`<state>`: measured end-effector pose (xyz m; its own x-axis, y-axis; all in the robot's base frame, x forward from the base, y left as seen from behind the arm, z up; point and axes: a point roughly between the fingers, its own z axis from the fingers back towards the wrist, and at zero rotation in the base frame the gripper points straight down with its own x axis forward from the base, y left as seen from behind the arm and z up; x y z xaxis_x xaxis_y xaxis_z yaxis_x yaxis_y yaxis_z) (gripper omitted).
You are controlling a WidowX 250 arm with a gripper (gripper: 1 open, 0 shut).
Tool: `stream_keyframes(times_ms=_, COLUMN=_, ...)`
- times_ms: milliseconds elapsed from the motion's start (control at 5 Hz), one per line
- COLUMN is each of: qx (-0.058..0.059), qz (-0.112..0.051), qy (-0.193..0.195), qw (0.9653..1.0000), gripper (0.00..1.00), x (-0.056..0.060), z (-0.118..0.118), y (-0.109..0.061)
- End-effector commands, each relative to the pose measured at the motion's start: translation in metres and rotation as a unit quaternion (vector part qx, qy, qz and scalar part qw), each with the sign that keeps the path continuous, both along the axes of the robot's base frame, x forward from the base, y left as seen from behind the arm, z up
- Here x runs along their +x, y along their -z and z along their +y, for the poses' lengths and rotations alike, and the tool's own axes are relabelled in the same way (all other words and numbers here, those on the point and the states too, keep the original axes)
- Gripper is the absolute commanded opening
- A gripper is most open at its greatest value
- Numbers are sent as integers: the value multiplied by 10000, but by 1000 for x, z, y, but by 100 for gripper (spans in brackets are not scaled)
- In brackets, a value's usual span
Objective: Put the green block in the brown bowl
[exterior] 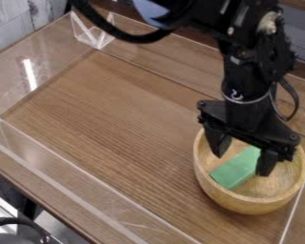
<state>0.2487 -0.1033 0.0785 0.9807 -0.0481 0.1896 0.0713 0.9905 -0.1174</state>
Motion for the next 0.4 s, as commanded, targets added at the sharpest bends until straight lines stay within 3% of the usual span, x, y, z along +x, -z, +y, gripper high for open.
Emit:
stream_keyframes(times_ms=0, qx=-140, qz=-327, qy=-34, qw=9994, gripper=100, x=13, z=1, y=-18)
stream_keyframes(times_ms=200, qx=-156, qz=-320, qy=-45, qw=9994, gripper=100, x=15, z=2, y=-14)
